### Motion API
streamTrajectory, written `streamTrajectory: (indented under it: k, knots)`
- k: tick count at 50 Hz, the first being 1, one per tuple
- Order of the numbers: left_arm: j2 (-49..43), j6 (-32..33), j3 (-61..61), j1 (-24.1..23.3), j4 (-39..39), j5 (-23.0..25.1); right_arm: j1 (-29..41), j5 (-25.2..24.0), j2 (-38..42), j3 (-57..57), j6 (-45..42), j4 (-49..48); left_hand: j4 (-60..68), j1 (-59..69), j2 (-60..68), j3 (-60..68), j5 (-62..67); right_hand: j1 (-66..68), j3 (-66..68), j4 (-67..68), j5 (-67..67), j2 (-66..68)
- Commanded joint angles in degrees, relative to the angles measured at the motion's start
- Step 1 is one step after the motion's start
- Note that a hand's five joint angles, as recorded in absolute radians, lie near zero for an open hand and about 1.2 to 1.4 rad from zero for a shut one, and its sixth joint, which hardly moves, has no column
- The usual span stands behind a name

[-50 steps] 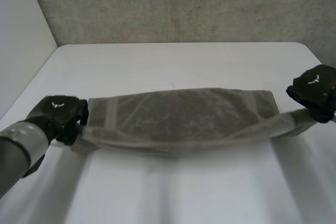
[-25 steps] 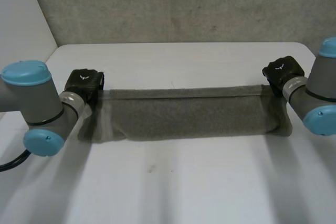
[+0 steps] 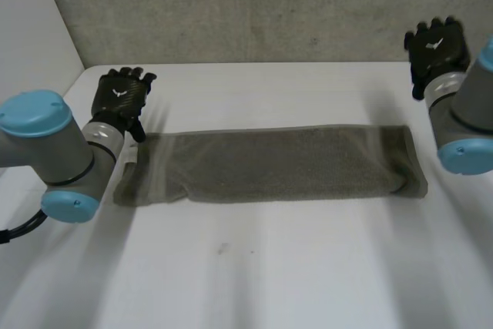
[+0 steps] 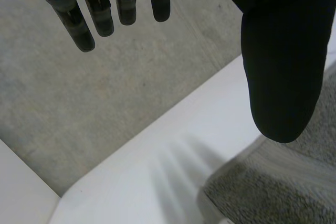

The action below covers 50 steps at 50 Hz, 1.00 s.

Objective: Fold the towel.

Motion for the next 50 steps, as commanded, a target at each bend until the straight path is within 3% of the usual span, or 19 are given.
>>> streamTrajectory:
  k: [1, 8, 16, 23, 30, 39, 50]
  knots:
    - [7.4, -0.3, -5.5, 0.0, -0.3, 0.2, -0.5, -4.0, -11.7, 7.9, 7.5, 0.7, -0.1, -0.8, 0.0, 0.0, -1.8, -4.3, -2.5, -3.6, -4.4, -4.0]
    - [12.8, -0.7, -11.5, -0.6, -0.7, 0.1, -5.1, -10.6, -17.8, 16.1, 7.6, 10.5, -0.1, -0.8, 0.0, 0.0, -1.8, -4.3, -2.5, -3.6, -4.4, -4.0]
    - [18.9, -2.6, -20.7, -1.6, -1.0, 0.1, -9.9, -14.8, -18.6, 24.4, 8.2, 20.1, 0.2, -0.6, 0.3, 0.3, -1.6, -1.7, 0.1, -1.0, -1.8, -1.4]
    - [20.6, -10.3, -23.8, -2.1, -2.8, 0.1, -14.8, -19.1, -18.6, 32.3, 13.7, 13.6, 0.3, -0.4, 0.4, 0.4, -1.4, 6.7, 8.5, 7.4, 6.6, 7.0]
    - [20.6, -12.6, -23.9, -2.1, -3.2, 0.3, -16.4, -23.9, -13.9, 34.9, 16.3, 6.5, 0.0, -0.7, 0.1, 0.1, -1.8, 14.8, 16.6, 15.5, 14.7, 15.1]
    - [20.5, -12.6, -24.2, -1.7, -3.2, 0.3, -16.4, -23.8, -10.1, 34.2, 15.6, 4.1, -0.1, -0.8, 0.0, 0.0, -1.8, 18.3, 20.1, 19.0, 18.2, 18.6]
    - [20.4, -12.6, -24.2, -2.0, -3.3, 0.3, -16.4, -24.0, -7.1, 33.4, 15.5, 1.5, -0.1, -0.8, 0.0, 0.0, -1.8, 33.8, 35.6, 34.5, 33.7, 34.1]
